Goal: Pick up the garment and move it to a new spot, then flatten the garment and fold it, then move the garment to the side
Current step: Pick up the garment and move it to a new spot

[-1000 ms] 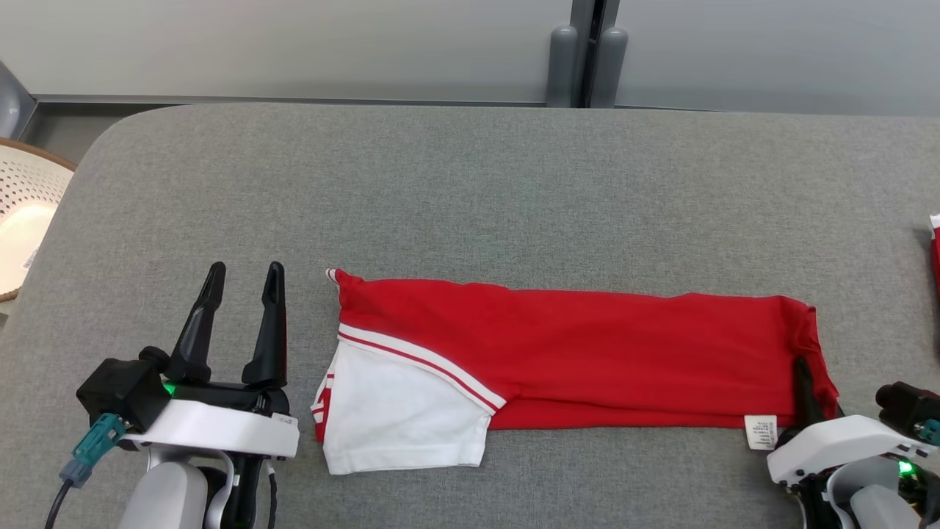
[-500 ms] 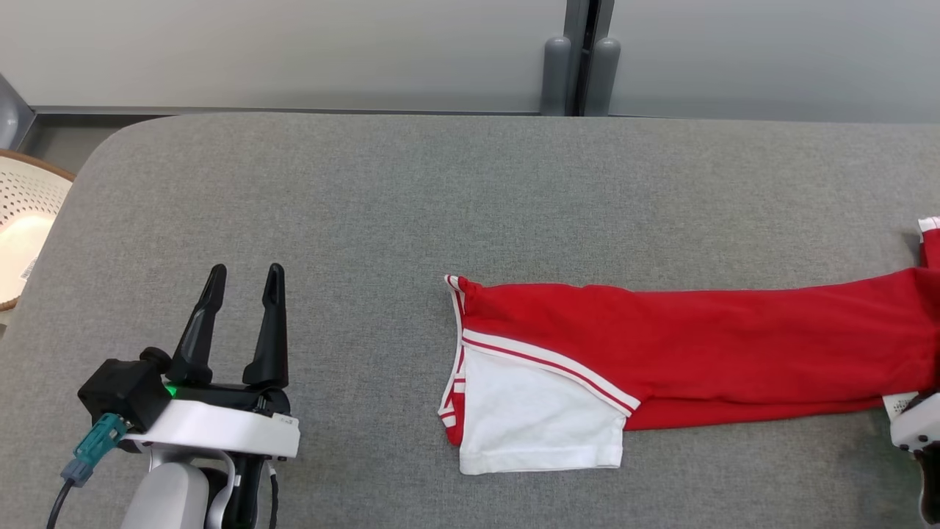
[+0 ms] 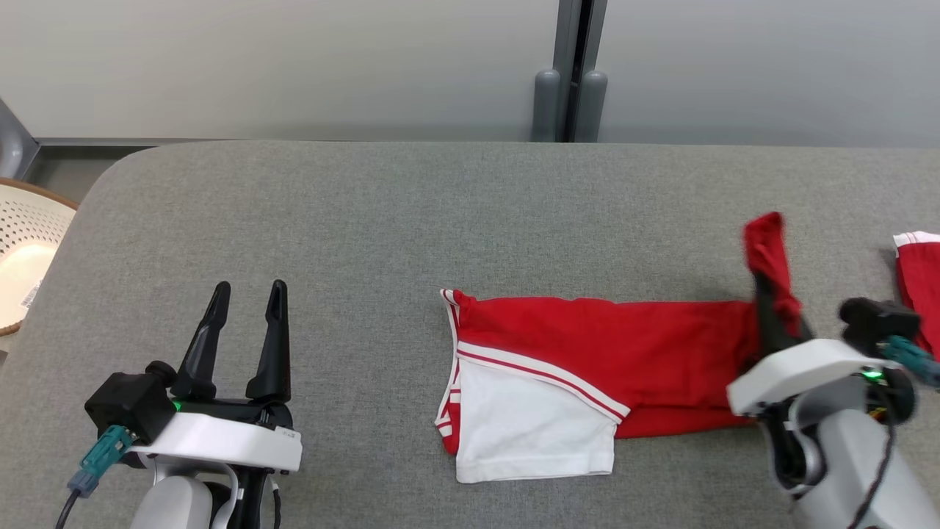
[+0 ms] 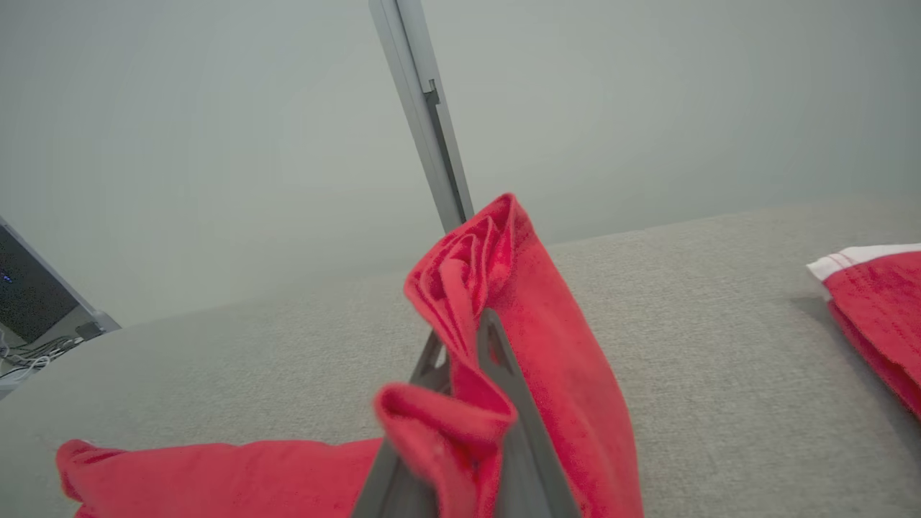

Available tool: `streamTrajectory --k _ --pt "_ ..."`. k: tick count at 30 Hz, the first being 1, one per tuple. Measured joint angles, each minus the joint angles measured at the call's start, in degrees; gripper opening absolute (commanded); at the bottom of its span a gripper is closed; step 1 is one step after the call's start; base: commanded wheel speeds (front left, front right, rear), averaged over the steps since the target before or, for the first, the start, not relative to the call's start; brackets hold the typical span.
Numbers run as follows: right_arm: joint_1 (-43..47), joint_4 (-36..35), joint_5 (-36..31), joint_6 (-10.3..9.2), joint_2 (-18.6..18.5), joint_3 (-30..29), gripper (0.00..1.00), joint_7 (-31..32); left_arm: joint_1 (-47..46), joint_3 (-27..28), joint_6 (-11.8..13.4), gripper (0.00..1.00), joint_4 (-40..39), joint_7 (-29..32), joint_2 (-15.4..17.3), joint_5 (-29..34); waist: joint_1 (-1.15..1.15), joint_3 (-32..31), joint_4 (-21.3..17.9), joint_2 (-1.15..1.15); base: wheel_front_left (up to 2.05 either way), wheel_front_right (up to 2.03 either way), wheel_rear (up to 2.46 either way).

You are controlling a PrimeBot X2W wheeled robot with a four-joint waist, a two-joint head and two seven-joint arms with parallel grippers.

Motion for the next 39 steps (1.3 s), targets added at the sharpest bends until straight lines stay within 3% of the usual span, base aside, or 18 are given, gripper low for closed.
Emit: streamTrajectory --k 7,12,21,28,29,30,31,34,39 --pt "2.25 -8.04 5.20 0.00 4.19 9.61 0.00 5.32 0.46 -0.33 0.00 1.00 0.23 0.00 0.00 -0.13 0.00 -1.03 0.48 0.00 0.00 0.00 0.00" --pt "3.47 -8.14 9.96 0.00 4.57 17.30 0.00 6.16 0.52 -1.38 0.00 1.00 0.24 0.00 -0.29 -0.19 0.00 -0.89 1.67 0.00 0.00 0.00 0.00" --pt "0.38 -1.97 18.87 -0.01 4.65 27.35 0.00 1.62 0.04 -2.00 0.00 1.00 0.70 0.00 -0.70 -0.74 0.00 1.31 4.37 0.00 0.00 0.00 0.00" --pt "-2.56 3.98 22.12 -0.01 4.58 34.55 0.00 -1.69 -0.02 -2.35 0.00 1.00 1.29 0.00 -1.14 -0.76 0.00 2.30 5.91 0.00 0.00 0.00 0.00" --pt "-2.75 4.01 22.79 -0.01 4.56 35.98 0.41 -2.04 -0.05 -2.43 0.00 1.00 1.30 0.00 -1.21 -0.76 0.00 2.37 6.03 0.00 0.00 0.00 0.00" --pt "-2.87 3.70 23.91 -0.01 4.55 37.56 0.93 -2.23 -0.12 -2.47 0.00 1.00 1.34 0.00 -1.30 -0.76 0.00 2.46 6.13 0.00 0.00 0.00 0.00" --pt "-2.96 3.18 25.05 -0.01 4.57 39.51 1.00 -2.36 -0.18 -2.46 0.00 1.00 1.40 0.00 -1.35 -0.77 0.00 2.52 6.20 0.00 0.00 0.00 0.00" --pt "-3.39 2.09 26.98 -0.01 4.75 44.23 1.00 -2.74 -0.21 -2.40 0.00 1.00 1.56 0.00 -1.56 -0.78 0.00 2.51 6.22 0.00 0.00 0.00 0.00" --pt "-4.36 2.65 29.45 -0.01 4.71 47.07 1.00 -4.39 -0.20 -1.64 0.00 1.00 1.79 0.00 -1.76 -0.87 0.00 2.33 5.59 0.00 0.00 0.00 0.00"
